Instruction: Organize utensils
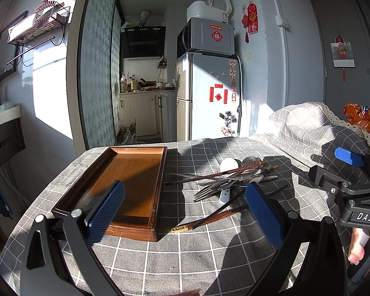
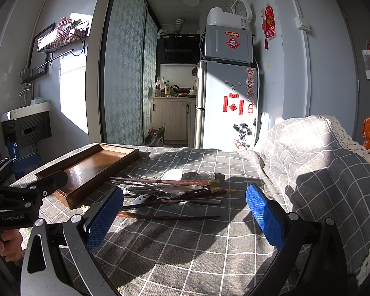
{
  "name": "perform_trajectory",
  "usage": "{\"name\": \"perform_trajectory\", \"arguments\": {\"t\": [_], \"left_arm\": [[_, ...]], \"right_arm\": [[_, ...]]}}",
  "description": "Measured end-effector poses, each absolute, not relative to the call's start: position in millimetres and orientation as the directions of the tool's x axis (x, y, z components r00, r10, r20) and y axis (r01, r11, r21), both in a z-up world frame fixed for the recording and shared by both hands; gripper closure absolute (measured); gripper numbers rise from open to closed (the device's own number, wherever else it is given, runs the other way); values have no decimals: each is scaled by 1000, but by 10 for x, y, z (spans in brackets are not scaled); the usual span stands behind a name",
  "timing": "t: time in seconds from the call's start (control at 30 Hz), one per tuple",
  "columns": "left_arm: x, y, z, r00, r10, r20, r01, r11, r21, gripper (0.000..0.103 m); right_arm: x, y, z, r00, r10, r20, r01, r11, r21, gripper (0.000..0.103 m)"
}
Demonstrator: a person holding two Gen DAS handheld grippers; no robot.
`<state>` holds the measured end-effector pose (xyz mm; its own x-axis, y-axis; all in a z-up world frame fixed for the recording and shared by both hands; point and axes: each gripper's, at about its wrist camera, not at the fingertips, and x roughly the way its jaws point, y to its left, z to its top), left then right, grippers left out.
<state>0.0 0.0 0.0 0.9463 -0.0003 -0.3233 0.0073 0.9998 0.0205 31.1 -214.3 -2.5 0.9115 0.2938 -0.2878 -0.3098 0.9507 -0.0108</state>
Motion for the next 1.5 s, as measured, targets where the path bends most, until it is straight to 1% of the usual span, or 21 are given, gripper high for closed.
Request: {"name": "perform_trajectory", "arguments": {"t": [0.23, 0.37, 0.57, 0.67, 0.8, 0.9, 1.0, 1.03, 1.07, 1.1, 1.13, 1.17, 1.23, 1.27, 1.33, 1.5], "left_arm": [[8, 1, -1, 946, 3, -323, 4, 1000, 20, 3], [-31, 19, 42, 954, 6, -301, -4, 1000, 7, 3], [-5, 21, 22, 942, -83, -325, 82, 996, -19, 3], [53, 11, -1, 922, -140, -362, 136, 990, -35, 3], [161, -40, -73, 865, -215, -453, 218, 975, -45, 3], [193, -87, -142, 833, -234, -502, 272, 962, 2, 3], [235, -120, -200, 798, -252, -548, 334, 941, 53, 3], [271, -130, -224, 784, -254, -566, 355, 932, 72, 6], [303, -140, -244, 768, -261, -585, 378, 922, 84, 18], [350, -155, -269, 743, -268, -613, 403, 911, 90, 24], [407, -161, -300, 714, -280, -641, 429, 900, 84, 34], [468, -167, -332, 683, -296, -668, 455, 887, 72, 38], [585, -186, -389, 628, -316, -711, 497, 866, 55, 43], [647, -195, -412, 609, -315, -728, 511, 857, 56, 45], [765, -183, -426, 587, -319, -744, 524, 850, 49, 47], [1057, -181, -484, 542, -310, -781, 527, 849, 28, 47]], "right_arm": [[315, -2144, -26, 911, 294, -288, -310, 951, -10, 3], [324, -2143, -21, 909, 296, -292, -311, 950, -5, 3], [334, -2181, -23, 910, 290, -296, -301, 954, 10, 3], [297, -2195, -24, 915, 286, -284, -298, 955, 2, 3], [291, -2211, -15, 917, 281, -282, -292, 956, 4, 3], [314, -2274, -19, 921, 262, -289, -265, 964, 29, 3], [392, -2396, -40, 904, 280, -322, -260, 960, 107, 3], [420, -2444, -52, 896, 292, -334, -259, 956, 141, 3], [461, -2503, -69, 885, 311, -346, -262, 948, 183, 3], [503, -2557, -94, 869, 343, -356, -273, 933, 234, 3], [545, -2605, -125, 848, 383, -367, -289, 913, 287, 3], [584, -2642, -158, 827, 415, -379, -296, 895, 333, 3], [651, -2693, -217, 786, 473, -398, -304, 856, 417, 4], [663, -2705, -234, 772, 491, -405, -306, 844, 441, 8], [648, -2698, -240, 770, 486, -414, -302, 848, 435, 9], [594, -2624, -208, 775, 469, -423, -317, 868, 382, 9]]}}
